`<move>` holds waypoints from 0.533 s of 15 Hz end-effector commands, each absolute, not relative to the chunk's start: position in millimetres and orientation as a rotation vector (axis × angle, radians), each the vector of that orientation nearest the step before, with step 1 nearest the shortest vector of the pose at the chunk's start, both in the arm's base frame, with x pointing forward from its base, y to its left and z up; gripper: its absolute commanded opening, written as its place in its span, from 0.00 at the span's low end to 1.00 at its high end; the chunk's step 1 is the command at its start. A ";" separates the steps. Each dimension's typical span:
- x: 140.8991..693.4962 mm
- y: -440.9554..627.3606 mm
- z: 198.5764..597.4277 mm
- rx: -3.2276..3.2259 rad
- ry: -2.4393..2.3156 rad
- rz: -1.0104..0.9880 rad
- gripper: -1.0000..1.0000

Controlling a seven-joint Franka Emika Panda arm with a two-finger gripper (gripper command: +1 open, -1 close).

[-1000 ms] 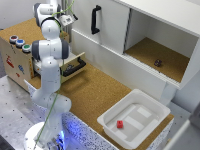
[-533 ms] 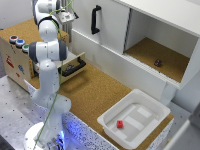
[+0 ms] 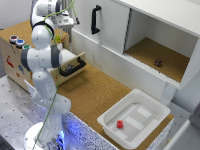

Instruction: Pick up the yellow block

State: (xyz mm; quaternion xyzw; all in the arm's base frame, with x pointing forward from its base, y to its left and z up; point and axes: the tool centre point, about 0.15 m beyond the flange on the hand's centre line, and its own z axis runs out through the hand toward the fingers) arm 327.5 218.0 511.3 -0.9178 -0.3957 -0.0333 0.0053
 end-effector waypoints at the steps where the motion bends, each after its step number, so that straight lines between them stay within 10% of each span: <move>1: 315.7 108.6 509.7 -2.850 -0.854 -0.433 0.00; 8: 359.8 -12.6 516.5 -2.995 -0.432 -0.436 0.00</move>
